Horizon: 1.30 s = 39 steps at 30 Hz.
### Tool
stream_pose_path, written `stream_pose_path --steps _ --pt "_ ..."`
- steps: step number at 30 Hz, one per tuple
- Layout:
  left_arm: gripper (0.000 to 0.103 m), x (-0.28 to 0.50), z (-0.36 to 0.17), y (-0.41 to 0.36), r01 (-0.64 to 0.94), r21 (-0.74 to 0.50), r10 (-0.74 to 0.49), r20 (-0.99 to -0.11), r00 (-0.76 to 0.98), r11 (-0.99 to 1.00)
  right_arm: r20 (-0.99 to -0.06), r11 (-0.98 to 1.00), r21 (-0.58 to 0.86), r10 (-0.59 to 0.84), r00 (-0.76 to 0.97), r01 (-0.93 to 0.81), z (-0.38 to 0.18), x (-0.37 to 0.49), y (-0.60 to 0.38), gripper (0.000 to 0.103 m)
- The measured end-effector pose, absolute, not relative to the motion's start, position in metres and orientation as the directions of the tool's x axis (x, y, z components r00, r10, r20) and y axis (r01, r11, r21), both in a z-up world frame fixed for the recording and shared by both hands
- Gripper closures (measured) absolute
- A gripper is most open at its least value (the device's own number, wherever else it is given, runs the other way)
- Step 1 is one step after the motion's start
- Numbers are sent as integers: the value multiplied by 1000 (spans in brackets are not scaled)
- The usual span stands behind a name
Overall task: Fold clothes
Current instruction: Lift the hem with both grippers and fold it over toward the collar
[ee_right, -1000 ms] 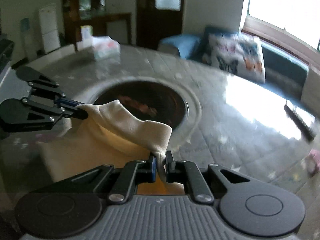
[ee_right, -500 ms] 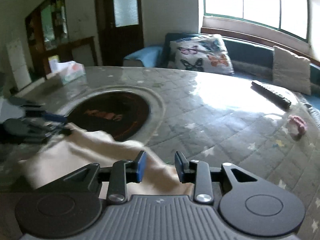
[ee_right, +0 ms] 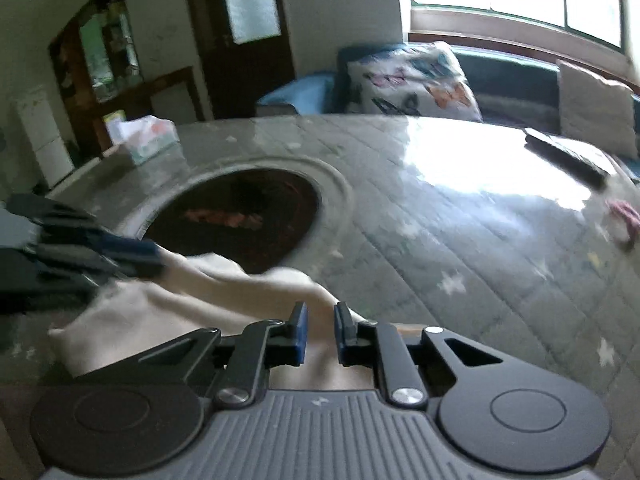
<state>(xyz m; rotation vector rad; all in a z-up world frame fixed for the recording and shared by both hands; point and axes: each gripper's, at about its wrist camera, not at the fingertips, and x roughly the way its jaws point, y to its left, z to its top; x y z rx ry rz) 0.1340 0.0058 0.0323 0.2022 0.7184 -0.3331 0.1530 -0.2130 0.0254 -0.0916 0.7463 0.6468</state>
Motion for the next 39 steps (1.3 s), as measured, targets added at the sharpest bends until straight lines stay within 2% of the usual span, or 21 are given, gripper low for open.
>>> stream_pose_path --steps 11,20,21,24,28,39 --pt "83 156 14 0 345 26 -232 -692 683 938 -692 788 110 499 523 -606 10 169 -175 90" --pt "83 152 16 -1 344 33 -228 -687 690 939 -692 755 37 492 528 -655 10 151 -163 82" --pt "83 150 17 -1 345 35 -229 -684 692 938 -687 753 30 493 533 -657 12 148 -163 80" --pt "76 142 21 1 343 44 -225 -676 702 938 -671 740 18 507 540 -672 21 138 -164 59" --pt "72 123 29 4 342 62 -218 -660 719 938 -663 728 -10 508 550 -685 27 121 -165 44" --pt "70 54 32 0 361 58 -251 -619 745 931 -648 703 -14 535 542 -711 26 67 -177 41"
